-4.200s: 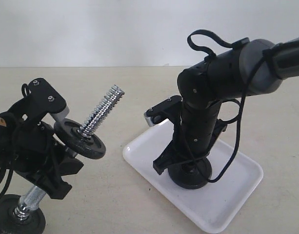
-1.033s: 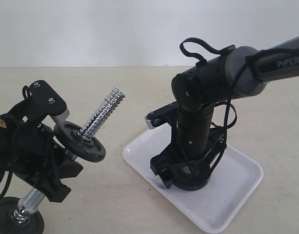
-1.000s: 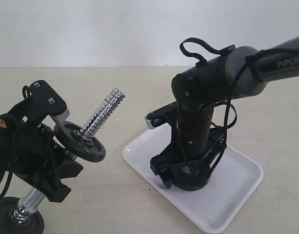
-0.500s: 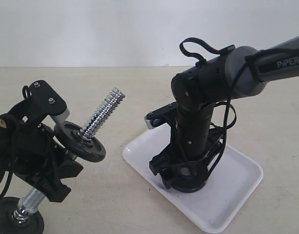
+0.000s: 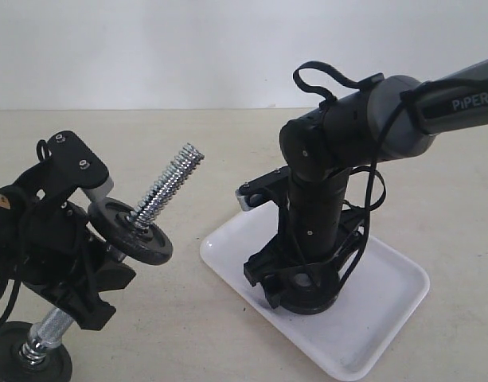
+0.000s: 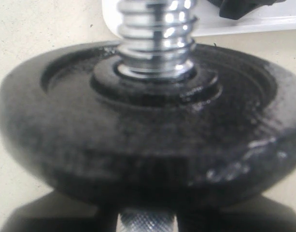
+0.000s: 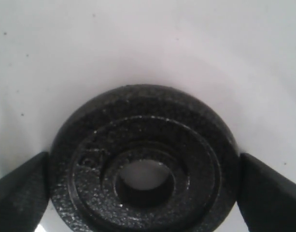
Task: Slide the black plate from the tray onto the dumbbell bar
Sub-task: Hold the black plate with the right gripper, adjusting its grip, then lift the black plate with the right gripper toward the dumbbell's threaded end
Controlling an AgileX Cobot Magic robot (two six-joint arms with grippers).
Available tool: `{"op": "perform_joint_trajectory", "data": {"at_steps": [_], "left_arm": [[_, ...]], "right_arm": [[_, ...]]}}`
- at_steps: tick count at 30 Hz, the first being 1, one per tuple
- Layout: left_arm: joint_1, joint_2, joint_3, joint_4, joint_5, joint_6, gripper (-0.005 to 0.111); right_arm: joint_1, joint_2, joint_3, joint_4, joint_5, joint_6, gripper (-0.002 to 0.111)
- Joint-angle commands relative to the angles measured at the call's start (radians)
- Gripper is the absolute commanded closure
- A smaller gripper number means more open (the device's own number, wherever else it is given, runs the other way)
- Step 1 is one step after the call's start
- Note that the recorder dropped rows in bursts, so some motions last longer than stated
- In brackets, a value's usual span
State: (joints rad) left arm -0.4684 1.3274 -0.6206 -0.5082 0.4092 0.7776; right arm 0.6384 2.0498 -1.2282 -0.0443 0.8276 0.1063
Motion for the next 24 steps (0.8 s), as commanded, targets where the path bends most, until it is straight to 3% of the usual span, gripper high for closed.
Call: {"op": "perform_joint_trajectory", "data": {"at_steps": [1, 24], "left_arm": [[-0.001, -0.036, -0.032, -0.052, -0.087, -0.001, 0.102], [-0.001, -0.036, -0.032, -0.052, -0.080, -0.001, 0.102]], "right_arm": [[-0.001, 0.047, 0.041, -0.053, -0.002, -0.027, 0.108], [-0.001, -0.271, 0.041, -0.044, 0.061, -0.038, 0.108]]}}
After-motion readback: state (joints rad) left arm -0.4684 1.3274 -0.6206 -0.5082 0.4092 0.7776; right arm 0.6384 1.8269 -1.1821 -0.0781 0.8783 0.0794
